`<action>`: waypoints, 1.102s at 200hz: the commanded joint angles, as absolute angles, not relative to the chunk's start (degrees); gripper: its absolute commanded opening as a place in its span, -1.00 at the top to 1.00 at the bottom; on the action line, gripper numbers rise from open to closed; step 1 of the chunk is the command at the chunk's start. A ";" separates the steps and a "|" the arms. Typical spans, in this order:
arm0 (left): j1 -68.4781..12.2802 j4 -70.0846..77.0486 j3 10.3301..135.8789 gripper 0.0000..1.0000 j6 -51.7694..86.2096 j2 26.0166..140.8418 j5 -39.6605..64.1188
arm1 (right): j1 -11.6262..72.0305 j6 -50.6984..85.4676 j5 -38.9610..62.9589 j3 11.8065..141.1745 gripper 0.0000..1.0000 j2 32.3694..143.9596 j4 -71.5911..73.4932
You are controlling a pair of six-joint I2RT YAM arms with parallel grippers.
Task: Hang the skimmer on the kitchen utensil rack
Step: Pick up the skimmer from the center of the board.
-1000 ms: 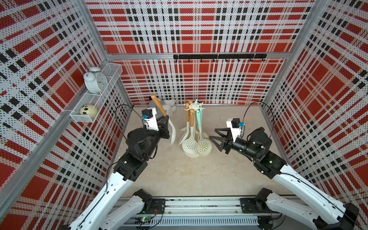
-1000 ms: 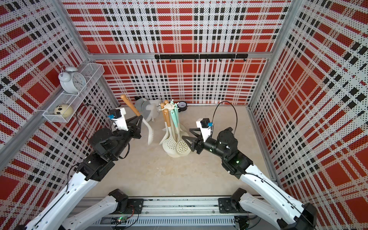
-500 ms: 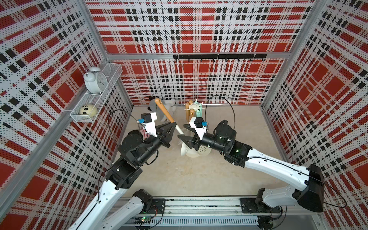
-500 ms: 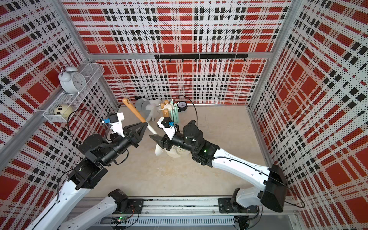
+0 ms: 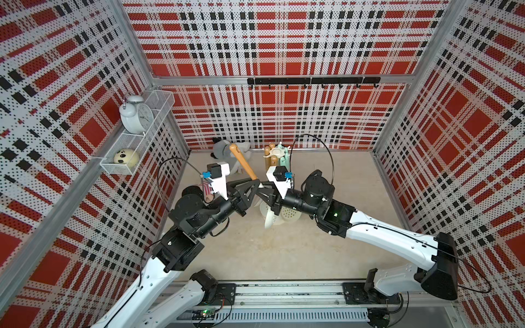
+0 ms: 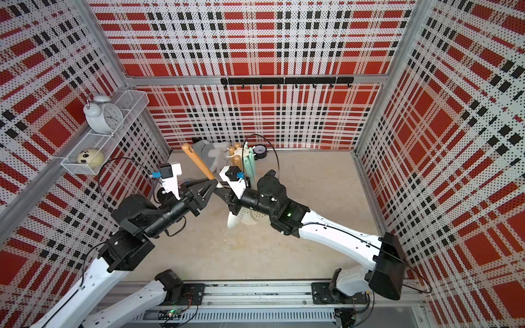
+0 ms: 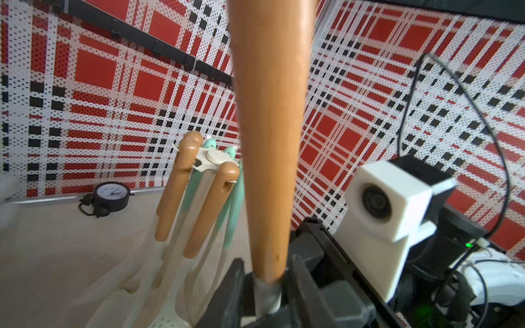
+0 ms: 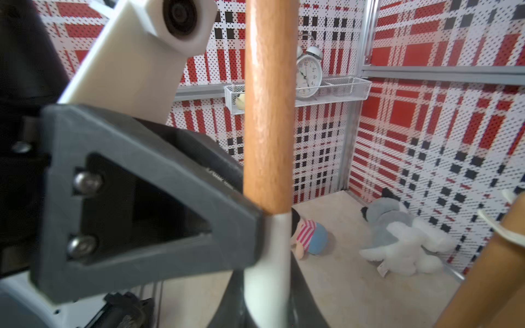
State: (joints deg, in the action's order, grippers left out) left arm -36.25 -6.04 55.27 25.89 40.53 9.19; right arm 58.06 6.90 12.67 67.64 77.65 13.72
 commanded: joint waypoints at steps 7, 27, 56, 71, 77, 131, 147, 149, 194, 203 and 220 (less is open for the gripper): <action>-36.47 9.33 53.58 -0.41 25.20 36.45 8.46 | 58.18 15.72 14.14 65.93 1.00 72.28 19.93; -36.47 16.35 52.11 -0.63 24.84 36.51 9.25 | 58.10 22.19 16.40 64.17 1.00 71.28 26.11; -36.47 23.08 52.72 -0.72 24.89 40.92 15.67 | 58.09 31.18 23.84 63.10 1.00 72.96 37.47; -36.47 26.40 53.38 -0.72 26.20 43.22 19.05 | 58.09 33.81 25.55 63.45 1.00 73.44 39.80; -36.47 27.63 53.65 -0.72 26.82 44.12 20.14 | 58.06 34.09 25.85 63.53 1.00 73.56 40.01; -37.05 30.71 57.81 -0.56 28.52 50.63 24.36 | 58.15 33.63 28.94 64.86 1.00 74.86 38.33; -37.93 32.36 59.02 -0.49 29.09 52.37 26.43 | 58.10 33.36 29.05 64.77 1.00 75.01 37.70; -38.07 32.46 59.12 -0.48 29.02 52.51 26.58 | 58.10 33.32 29.15 64.80 1.00 75.05 37.64; -39.37 34.93 59.50 0.21 29.22 53.26 27.67 | 58.18 33.15 29.82 64.10 1.00 74.80 37.94; -39.42 35.56 59.24 0.37 29.61 53.12 27.94 | 58.14 33.22 30.01 64.13 1.00 74.88 37.97; -39.46 35.85 59.11 0.92 29.91 53.10 28.30 | 58.11 33.22 30.58 64.42 1.00 75.15 37.77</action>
